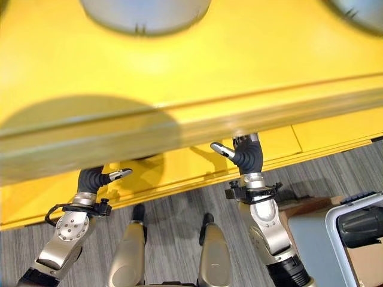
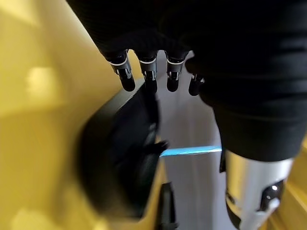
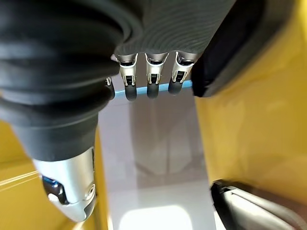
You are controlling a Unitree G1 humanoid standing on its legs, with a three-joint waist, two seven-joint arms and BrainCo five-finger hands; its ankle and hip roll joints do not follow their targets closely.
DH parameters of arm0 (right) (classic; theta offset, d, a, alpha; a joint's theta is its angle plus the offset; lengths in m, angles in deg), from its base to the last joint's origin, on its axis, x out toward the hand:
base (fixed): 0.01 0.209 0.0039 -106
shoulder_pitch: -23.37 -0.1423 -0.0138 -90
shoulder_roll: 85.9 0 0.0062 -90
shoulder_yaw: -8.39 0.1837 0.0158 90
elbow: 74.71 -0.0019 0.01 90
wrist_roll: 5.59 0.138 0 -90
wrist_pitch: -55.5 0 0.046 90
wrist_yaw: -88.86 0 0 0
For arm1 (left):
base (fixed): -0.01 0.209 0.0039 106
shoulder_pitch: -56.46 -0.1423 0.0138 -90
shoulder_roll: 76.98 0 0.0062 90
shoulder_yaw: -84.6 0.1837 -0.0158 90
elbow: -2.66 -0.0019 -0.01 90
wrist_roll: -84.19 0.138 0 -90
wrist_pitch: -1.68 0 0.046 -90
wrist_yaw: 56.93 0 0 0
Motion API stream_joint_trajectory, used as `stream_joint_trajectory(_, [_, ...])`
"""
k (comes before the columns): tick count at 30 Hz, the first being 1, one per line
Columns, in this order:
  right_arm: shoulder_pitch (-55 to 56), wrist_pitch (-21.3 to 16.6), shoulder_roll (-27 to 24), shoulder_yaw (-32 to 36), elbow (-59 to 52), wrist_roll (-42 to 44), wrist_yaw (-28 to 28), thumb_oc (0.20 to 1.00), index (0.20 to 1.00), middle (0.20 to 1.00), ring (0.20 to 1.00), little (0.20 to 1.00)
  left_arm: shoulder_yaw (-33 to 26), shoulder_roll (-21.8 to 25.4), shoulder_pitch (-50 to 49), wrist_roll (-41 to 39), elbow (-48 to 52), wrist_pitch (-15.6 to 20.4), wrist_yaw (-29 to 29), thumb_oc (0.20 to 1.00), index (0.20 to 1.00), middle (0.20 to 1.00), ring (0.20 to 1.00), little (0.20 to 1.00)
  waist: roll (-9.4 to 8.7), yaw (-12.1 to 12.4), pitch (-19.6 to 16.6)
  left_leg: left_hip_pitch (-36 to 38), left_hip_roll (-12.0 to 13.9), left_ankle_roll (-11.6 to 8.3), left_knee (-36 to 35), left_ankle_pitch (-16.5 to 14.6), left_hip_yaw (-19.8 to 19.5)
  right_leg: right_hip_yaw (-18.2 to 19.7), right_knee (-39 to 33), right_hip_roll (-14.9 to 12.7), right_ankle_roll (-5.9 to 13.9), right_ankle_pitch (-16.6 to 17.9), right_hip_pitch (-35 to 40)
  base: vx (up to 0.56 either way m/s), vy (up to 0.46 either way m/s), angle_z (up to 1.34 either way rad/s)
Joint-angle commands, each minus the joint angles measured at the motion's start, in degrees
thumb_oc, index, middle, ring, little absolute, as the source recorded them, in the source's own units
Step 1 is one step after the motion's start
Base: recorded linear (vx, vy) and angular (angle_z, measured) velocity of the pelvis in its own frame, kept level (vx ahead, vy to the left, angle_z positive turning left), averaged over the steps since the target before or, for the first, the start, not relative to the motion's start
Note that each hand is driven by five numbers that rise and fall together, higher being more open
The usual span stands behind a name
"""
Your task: Move parts from the plastic box to the shelf.
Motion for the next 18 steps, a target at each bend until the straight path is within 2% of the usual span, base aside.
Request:
stream_joint_trajectory(1, [-2.0,-1.2,-1.8,0.5,-1.7,2.4,3.7,1.0,1.0,1.0,1.0,1.0,-0.8,1.2,-0.8,-1.6,0.3,3.6,-2.3,1.0,1.0,1.0,1.0,1.0,0.68,-0.1,-4.1,0.2,1.7,1.94,-5.3,5.0,-0.7,-3.0,-5.9,0.9,-0.58,3.2,2.8,0.05,-0.049,-0.18])
stream_joint_trajectory(4, [0.3,0.1,-2.3,1.3,-0.6,3.2,5.8,1.0,1.0,1.0,1.0,1.0,-2.6,-0.3,-3.5,-2.5,-0.5,3.4,-5.0,1.0,1.0,1.0,1.0,1.0,2.17,-0.4,-7.7,5.7,3.5,1.28,-12.2,7.8,0.5,-3.0,-9.5,2.2,-0.53,3.4,6.6,0.1,-0.11,-0.15])
stream_joint_trajectory(5, [0.4,0.1,-2.3,1.3,-0.6,3.2,5.8,1.0,1.0,1.0,1.0,1.0,-2.6,-0.3,-3.6,-2.5,-0.5,3.4,-5.0,1.0,1.0,1.0,1.0,1.0,2.23,-0.4,-7.7,6.0,3.6,1.24,-12.5,8.0,0.6,-3.0,-9.6,2.3,-0.56,3.4,6.8,0.06,-0.107,-0.13])
stream_joint_trajectory(9, [0.9,0.7,-1.7,2.1,0.7,3.7,5.8,1.0,1.0,1.0,1.0,1.0,-2.0,-3.9,-4.1,-6.0,-2.3,1.8,-7.4,1.0,1.0,1.0,1.0,1.0,4.49,-0.8,-9.7,9.1,5.8,-0.16,-17.0,12.3,1.6,-3.0,-8.6,4.5,-2.14,1.5,7.8,0.02,-0.151,-0.12])
stream_joint_trajectory(13, [-0.2,0.4,-1.3,2.6,2.8,2.5,4.4,1.0,1.0,1.0,1.0,1.0,-0.6,-5.6,-2.7,-6.4,-3.7,1.5,-8.5,1.0,1.0,1.0,1.0,1.0,5.9,-1.2,-10.4,9.4,8.0,-0.71,-17.9,15.7,1.5,-2.8,-6.6,6.8,-3.9,0.0,6.7,-0.02,-0.168,-0.07])
stream_joint_trajectory(16, [-1.0,0.5,-1.2,2.3,3.7,1.2,3.5,1.0,1.0,1.0,1.0,1.0,0.2,-6.2,-2.0,-7.1,-4.2,1.2,-9.2,1.0,1.0,1.0,1.0,1.0,6.23,-1.3,-10.6,9.2,8.5,-0.6,-17.5,16.8,1.6,-2.1,-6.6,7.9,-4.74,-0.1,6.5,0.01,-0.164,-0.12])
stream_joint_trajectory(18, [-2.1,0.4,-0.5,1.6,5.1,1.1,3.0,1.0,1.0,1.0,1.0,1.0,0.7,-6.8,-1.1,-7.7,-4.7,1.1,-9.6,1.0,1.0,1.0,1.0,1.0,5.88,-1.2,-10.4,8.5,8.4,0.2,-15.1,17.3,0.6,-0.9,-7.7,8.6,-5.54,0.6,6.7,0.02,-0.188,-0.18])
